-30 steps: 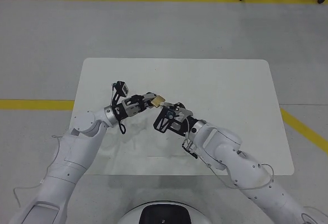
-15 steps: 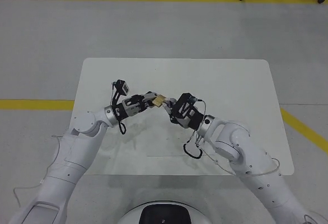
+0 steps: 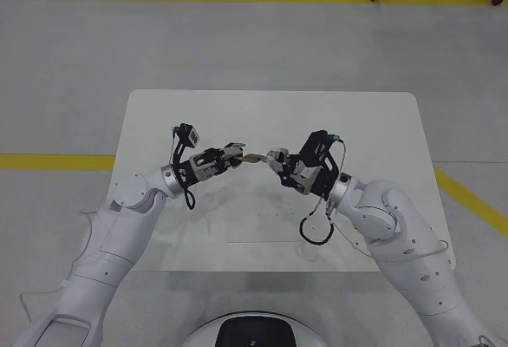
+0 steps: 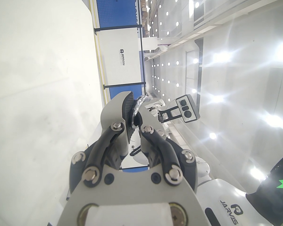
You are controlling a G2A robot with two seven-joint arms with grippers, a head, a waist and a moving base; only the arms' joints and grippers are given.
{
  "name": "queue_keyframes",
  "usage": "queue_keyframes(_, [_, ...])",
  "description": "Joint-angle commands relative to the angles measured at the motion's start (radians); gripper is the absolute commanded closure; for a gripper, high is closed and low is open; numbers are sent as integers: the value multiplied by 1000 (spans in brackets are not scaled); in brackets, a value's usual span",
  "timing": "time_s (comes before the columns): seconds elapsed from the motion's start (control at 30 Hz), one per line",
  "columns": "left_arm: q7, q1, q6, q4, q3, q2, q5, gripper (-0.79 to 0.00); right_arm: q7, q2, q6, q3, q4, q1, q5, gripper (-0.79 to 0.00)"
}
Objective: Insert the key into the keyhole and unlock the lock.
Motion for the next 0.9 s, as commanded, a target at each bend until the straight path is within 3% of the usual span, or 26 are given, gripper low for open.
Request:
queue_keyframes(0.0, [0,1,-2,-2,0,0,2,0,13,1,-13,6,4,1,19,-339])
queue_keyframes(0.03, [0,1,-1,-2,0,1,4,0,16,2,-17,12,6,1,30,-785])
queue_keyframes(0.23, [4,1,2,-7,2,3,26,0,15,5,-32,34,9,-1,45,-785])
queue_keyframes(0.4, [-9,-16,18,-15,35,8,167,0,15,5,-32,34,9,-1,45,-785])
queue_keyframes(0.57, [-41,-48,59,-18,113,10,388,0,-28,10,-4,89,20,-24,52,-785])
queue_keyframes(0.8, [-98,-98,169,35,242,-8,543,0,-120,27,12,231,4,-120,34,-785])
queue_keyframes(0.83, [-96,-108,181,45,258,-10,574,-102,-124,28,17,239,-5,-131,26,-785])
queue_keyframes(0.87, [-93,-117,188,53,270,-12,593,-622,-128,29,24,247,-13,-140,19,-785])
